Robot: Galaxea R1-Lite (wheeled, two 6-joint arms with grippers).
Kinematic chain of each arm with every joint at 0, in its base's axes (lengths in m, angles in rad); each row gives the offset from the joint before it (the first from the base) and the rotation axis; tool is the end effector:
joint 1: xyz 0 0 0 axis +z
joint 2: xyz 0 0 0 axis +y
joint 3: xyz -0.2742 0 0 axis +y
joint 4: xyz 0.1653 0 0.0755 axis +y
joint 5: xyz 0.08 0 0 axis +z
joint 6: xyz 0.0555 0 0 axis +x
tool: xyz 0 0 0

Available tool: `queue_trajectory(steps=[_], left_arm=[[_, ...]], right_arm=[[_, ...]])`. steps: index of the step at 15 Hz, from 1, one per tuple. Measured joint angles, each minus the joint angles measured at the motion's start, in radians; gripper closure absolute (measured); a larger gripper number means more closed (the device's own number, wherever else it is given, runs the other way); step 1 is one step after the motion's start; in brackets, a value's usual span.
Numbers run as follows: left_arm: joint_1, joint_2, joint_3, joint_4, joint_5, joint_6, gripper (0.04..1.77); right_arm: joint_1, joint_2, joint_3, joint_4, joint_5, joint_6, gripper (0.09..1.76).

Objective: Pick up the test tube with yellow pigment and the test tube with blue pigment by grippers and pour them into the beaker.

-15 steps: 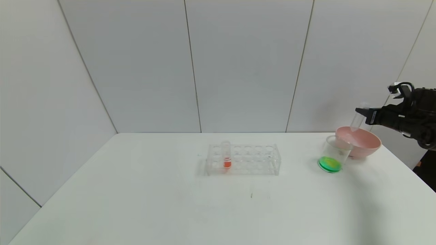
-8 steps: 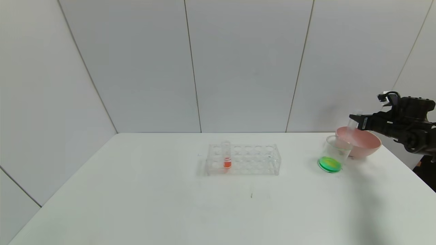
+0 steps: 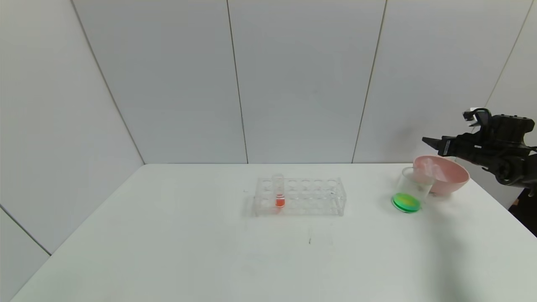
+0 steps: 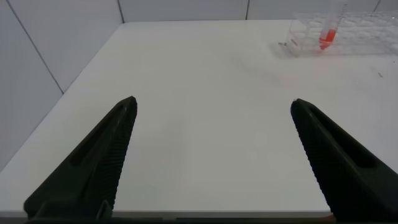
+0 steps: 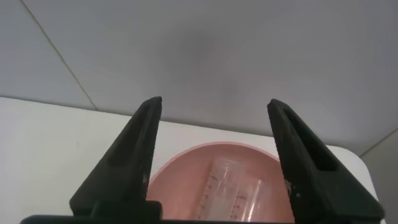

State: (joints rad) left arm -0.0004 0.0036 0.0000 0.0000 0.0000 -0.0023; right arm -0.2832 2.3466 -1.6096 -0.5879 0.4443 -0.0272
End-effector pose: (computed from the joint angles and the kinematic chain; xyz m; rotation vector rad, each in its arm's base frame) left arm 0.0269 0.0000 0.0754 -0.0023 0.0036 -0.0004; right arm 0.4808 -0.1151 0.1212 0.0260 0.1373 0.1627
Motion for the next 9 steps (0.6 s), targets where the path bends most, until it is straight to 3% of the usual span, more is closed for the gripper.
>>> queue_trajectory(steps=[5,9], left_arm=[[0.0,0.0,0.0,0.0,0.0,0.0,0.05],[0.0,0.0,0.0,0.0,0.0,0.0,0.05]], right_arm=[[0.089,-0.145,0.111,-0.002,-0.014,0.032,0.39],[0.191,-0.324,0.307,-0.089,-0.096,0.086,0.29]])
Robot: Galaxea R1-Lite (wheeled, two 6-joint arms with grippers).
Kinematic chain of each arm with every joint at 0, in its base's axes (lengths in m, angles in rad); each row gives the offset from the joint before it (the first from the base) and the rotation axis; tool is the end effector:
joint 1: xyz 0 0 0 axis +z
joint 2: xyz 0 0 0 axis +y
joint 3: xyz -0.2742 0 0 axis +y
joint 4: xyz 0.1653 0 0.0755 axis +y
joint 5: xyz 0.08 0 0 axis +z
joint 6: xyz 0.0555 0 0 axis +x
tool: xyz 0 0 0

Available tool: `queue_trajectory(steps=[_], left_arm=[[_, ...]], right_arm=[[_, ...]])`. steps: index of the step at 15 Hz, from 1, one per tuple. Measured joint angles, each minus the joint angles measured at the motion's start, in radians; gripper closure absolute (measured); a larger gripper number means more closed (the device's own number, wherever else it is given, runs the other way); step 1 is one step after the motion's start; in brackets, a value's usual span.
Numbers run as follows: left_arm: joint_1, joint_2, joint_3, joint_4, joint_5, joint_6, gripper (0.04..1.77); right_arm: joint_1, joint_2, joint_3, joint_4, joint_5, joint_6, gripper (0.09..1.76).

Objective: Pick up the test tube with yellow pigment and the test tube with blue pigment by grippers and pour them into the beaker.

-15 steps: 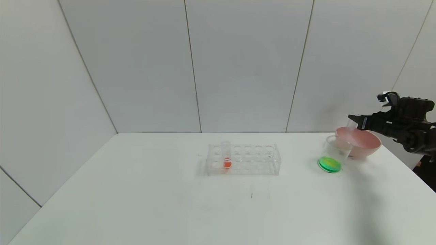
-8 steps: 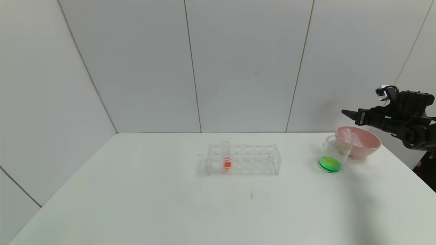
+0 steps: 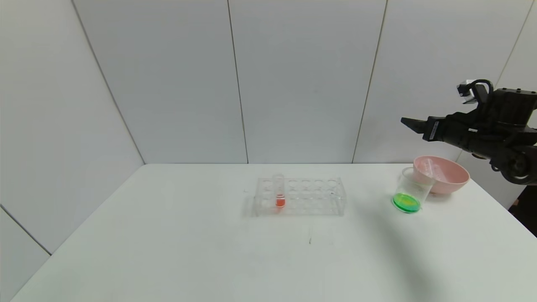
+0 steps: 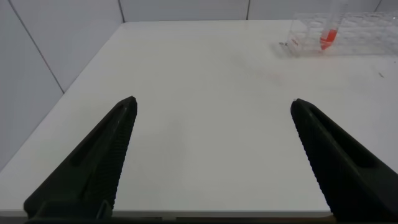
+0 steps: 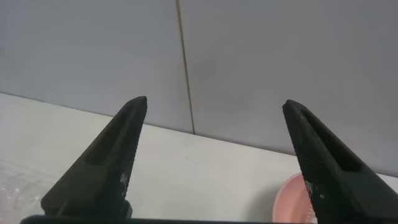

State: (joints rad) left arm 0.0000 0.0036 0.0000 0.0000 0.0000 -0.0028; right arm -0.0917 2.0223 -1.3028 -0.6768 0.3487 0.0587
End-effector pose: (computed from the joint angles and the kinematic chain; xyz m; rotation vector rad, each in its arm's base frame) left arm 0.0269 0.0000 0.0754 -0.0028 0.0036 0.0000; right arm 0.4257 -0.0201 0.1889 0.0677 0.0493 0.2557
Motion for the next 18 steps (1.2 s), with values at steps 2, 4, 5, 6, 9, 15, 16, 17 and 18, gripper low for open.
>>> queue_trajectory(steps=[2,4,5,6,9,15,16,17,18], left_arm=[[0.0,0.0,0.0,0.0,0.0,0.0,0.05],[0.0,0.0,0.0,0.0,0.0,0.0,0.05],[0.0,0.0,0.0,0.0,0.0,0.0,0.05],[0.0,0.0,0.0,0.0,0.0,0.0,0.05],[-0.001,0.0,0.0,0.0,0.0,0.0,0.05],[0.0,0.0,0.0,0.0,0.0,0.0,0.05],[0.0,0.0,0.0,0.0,0.0,0.0,0.05],[0.0,0.0,0.0,0.0,0.0,0.0,0.05],[0.0,0.0,0.0,0.0,0.0,0.0,0.05]], right_arm=[[0.021,-0.092,0.114,-0.044,-0.029,0.01,0.25],[0.024,-0.203,0.217,-0.07,-0.039,0.013,0.23],[0.018,-0.265,0.263,-0.079,-0.041,0.016,0.22],[0.007,-0.331,0.306,-0.086,-0.043,0.023,0.21],[-0.027,-0.562,0.422,-0.09,-0.039,0.067,0.19],[-0.064,-1.078,0.688,-0.079,0.019,0.114,0.16],[-0.066,-1.159,0.728,-0.056,0.026,0.116,0.16],[-0.066,-1.231,0.754,-0.015,0.031,0.117,0.16],[-0.063,-1.304,0.774,0.046,0.034,0.119,0.15]])
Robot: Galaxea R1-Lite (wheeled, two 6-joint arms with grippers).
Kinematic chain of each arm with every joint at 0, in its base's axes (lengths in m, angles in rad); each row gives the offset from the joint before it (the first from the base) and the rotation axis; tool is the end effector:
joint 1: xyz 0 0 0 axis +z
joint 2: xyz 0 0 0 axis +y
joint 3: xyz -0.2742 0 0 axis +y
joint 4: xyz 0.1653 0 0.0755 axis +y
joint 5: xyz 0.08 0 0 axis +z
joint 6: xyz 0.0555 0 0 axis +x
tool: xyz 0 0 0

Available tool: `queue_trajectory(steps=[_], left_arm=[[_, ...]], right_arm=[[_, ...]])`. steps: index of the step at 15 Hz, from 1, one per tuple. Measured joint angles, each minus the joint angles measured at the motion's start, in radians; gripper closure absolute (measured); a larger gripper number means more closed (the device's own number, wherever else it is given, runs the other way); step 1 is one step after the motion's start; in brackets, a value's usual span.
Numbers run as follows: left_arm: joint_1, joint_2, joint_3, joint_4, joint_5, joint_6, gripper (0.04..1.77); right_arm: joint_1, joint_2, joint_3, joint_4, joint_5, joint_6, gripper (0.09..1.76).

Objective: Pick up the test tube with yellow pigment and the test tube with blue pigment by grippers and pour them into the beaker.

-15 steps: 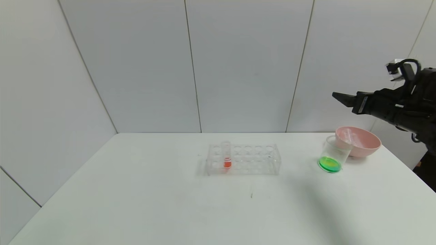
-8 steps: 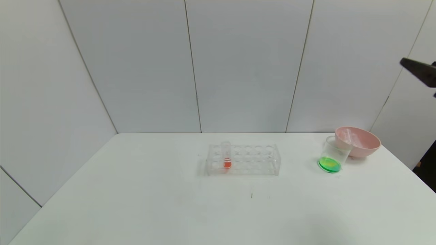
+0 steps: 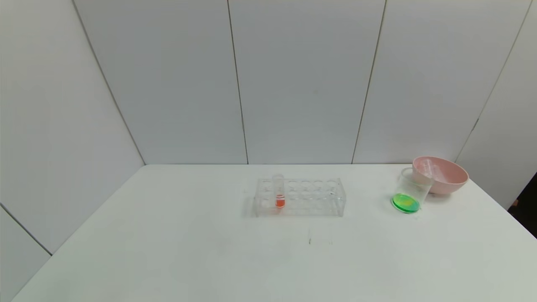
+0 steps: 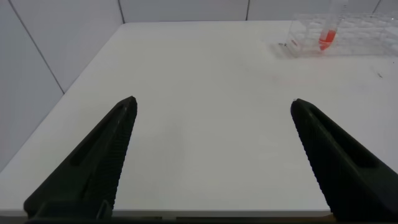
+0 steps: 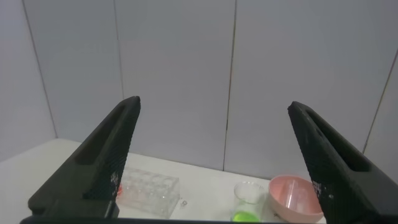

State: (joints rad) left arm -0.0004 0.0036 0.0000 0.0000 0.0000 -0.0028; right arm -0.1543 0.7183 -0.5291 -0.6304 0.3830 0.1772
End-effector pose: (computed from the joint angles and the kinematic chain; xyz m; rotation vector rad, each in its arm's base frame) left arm 0.0269 0.0000 0.0754 -0.0028 0.0036 -0.0004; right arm 0.0911 0.0068 0.2797 0.0564 -0.4045 0.2617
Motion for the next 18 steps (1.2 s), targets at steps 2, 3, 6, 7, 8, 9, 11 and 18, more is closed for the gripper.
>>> queue_trajectory(steps=[2,3,6,7,8,9,11,18], left_arm=[[0.0,0.0,0.0,0.0,0.0,0.0,0.05],[0.0,0.0,0.0,0.0,0.0,0.0,0.05],[0.0,0.0,0.0,0.0,0.0,0.0,0.05],[0.0,0.0,0.0,0.0,0.0,0.0,0.05],[0.0,0.0,0.0,0.0,0.0,0.0,0.05],[0.0,0.0,0.0,0.0,0.0,0.0,0.05],[0.0,0.0,0.0,0.0,0.0,0.0,0.05],[0.0,0.0,0.0,0.0,0.0,0.0,0.05]], right_arm=[[0.013,-0.131,0.018,0.12,0.0,0.001,0.15],[0.026,-0.201,0.023,0.177,0.0,-0.001,0.15],[0.094,-0.375,0.028,0.309,-0.02,-0.056,0.15],[0.116,-0.421,0.033,0.329,-0.046,-0.078,0.15],[0.131,-0.463,0.045,0.342,-0.067,-0.095,0.15],[0.141,-0.507,0.071,0.351,-0.086,-0.106,0.15],[0.149,-0.582,0.141,0.368,-0.132,-0.117,0.15],[0.15,-0.714,0.484,0.457,-0.289,-0.241,0.15]])
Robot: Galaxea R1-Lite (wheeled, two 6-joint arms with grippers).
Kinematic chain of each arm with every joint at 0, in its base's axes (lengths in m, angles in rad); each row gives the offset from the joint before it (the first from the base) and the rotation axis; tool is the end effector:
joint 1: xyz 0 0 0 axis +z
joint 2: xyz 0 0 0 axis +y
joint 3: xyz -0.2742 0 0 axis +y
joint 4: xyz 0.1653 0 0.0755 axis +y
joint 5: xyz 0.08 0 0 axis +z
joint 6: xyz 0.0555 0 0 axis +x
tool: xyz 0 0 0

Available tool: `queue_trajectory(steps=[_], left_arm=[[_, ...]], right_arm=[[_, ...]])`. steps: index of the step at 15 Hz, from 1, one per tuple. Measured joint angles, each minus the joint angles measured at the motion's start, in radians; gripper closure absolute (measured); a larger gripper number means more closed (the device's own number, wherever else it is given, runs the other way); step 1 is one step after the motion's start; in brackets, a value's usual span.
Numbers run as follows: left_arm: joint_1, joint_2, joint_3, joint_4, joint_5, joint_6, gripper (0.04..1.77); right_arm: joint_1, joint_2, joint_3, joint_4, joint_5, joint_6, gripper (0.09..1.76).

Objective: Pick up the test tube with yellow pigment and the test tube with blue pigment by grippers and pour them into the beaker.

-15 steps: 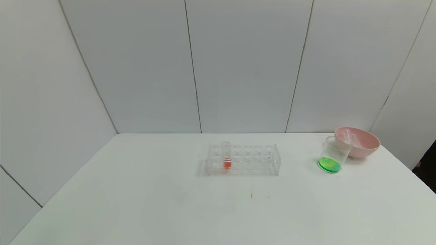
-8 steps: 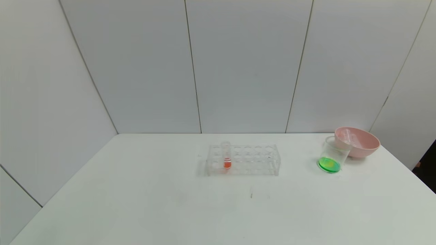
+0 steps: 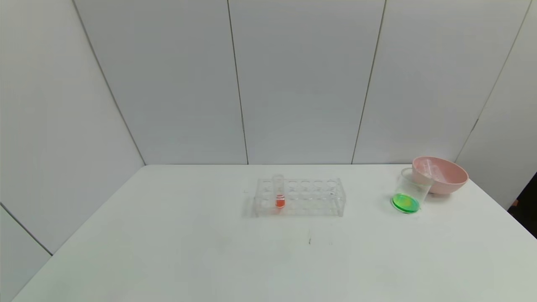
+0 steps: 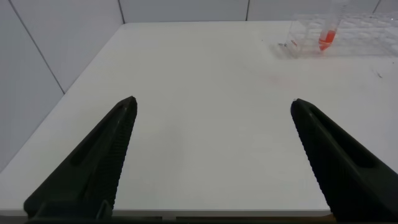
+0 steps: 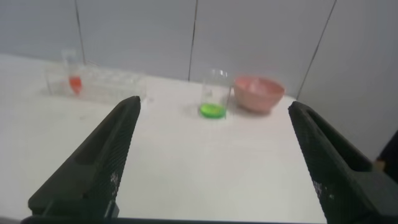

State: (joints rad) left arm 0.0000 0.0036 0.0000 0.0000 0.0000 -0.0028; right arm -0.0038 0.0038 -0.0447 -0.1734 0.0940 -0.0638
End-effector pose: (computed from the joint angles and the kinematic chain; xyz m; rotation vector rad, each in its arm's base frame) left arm 0.0269 0.0000 0.0754 -0.0028 0.0036 0.0000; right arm 0.0201 0.0051 0.1120 -0.0740 -0.2169 0.0830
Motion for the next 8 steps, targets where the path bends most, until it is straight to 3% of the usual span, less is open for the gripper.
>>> queue_trajectory(steps=[3,8], left_arm=[[0.0,0.0,0.0,0.0,0.0,0.0,0.05],[0.0,0.0,0.0,0.0,0.0,0.0,0.05]], right_arm=[[0.001,-0.004,0.037,0.199,-0.074,0.005,0.15],[0.001,-0.005,0.044,0.181,-0.087,0.026,0.14]])
